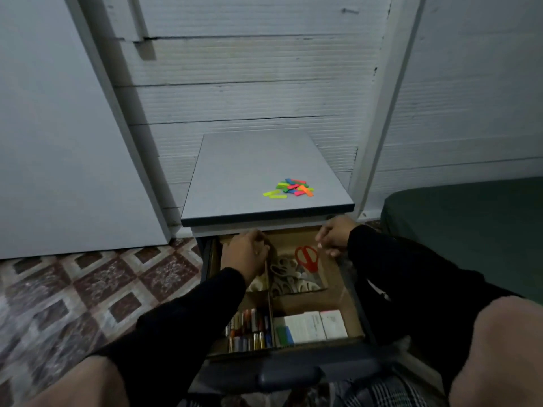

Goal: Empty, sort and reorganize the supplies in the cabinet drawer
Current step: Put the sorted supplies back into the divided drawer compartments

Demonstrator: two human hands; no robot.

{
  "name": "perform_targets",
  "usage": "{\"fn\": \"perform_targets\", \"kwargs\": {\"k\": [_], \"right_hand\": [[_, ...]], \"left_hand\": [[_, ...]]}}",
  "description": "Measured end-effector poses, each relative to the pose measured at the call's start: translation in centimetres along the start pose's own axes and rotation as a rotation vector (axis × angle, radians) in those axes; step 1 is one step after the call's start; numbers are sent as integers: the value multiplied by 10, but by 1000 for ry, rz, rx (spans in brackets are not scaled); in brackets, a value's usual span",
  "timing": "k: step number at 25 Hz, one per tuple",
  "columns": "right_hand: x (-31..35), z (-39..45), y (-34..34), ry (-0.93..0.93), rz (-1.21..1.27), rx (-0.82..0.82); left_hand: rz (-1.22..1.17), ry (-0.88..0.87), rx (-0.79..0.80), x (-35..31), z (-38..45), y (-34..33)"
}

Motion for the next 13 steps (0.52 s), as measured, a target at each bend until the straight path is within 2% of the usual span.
{"fn": "perform_targets", "kwargs": {"k": [7,13], "right_hand": [[55,50,28,126,10,-125],[67,100,26,296,-213,-292]], "left_hand": [[81,-56,-34,-16,82,21],[232,-7,27,-23,145,22]]}}
Point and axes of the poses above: each hand's wrist, its own z-axis towards the middle knuckle, its own y-axis out of the back of the hand, x = y × z, the point moved 2 cm from there along z, towards the middle knuckle, and after that the axes turned 12 degrees about z, right-handed, at the moved point
